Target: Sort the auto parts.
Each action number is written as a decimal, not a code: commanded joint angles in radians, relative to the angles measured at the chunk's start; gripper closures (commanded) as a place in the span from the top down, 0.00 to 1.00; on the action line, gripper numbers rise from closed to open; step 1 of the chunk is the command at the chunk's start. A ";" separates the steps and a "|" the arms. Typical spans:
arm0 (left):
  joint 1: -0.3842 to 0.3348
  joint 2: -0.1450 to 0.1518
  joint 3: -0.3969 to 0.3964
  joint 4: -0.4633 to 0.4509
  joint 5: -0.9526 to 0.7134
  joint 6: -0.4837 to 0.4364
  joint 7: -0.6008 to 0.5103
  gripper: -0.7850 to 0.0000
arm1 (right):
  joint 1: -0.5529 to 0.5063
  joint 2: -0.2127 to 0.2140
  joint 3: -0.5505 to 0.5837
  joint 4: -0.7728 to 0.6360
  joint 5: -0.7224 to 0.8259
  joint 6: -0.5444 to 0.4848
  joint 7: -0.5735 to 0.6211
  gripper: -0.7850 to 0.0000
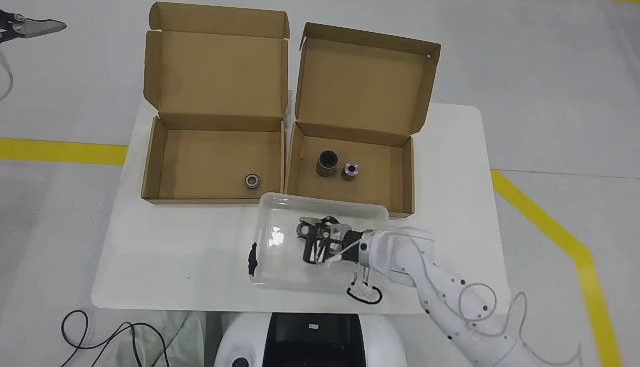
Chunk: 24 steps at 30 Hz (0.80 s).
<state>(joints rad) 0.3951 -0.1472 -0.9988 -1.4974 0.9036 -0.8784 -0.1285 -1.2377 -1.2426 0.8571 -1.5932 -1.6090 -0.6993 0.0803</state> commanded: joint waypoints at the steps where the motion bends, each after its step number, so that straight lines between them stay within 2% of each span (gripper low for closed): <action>1: 0.000 0.000 0.000 0.000 0.000 0.000 0.000 1.00 | 0.006 0.002 0.010 -0.001 0.012 -0.016 -0.046 0.00; 16: 0.000 0.000 0.000 0.000 0.000 0.000 0.000 1.00 | 0.078 0.004 0.062 0.011 0.164 -0.104 -0.345 0.00; 24: 0.000 0.000 0.000 0.000 0.000 0.000 0.000 1.00 | 0.140 -0.005 0.051 -0.042 0.204 -0.117 -0.384 0.00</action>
<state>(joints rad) 0.3951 -0.1472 -0.9988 -1.4974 0.9036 -0.8784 -0.1285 -1.1044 -1.2465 0.9094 -1.6280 -1.4109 -0.8177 -0.3020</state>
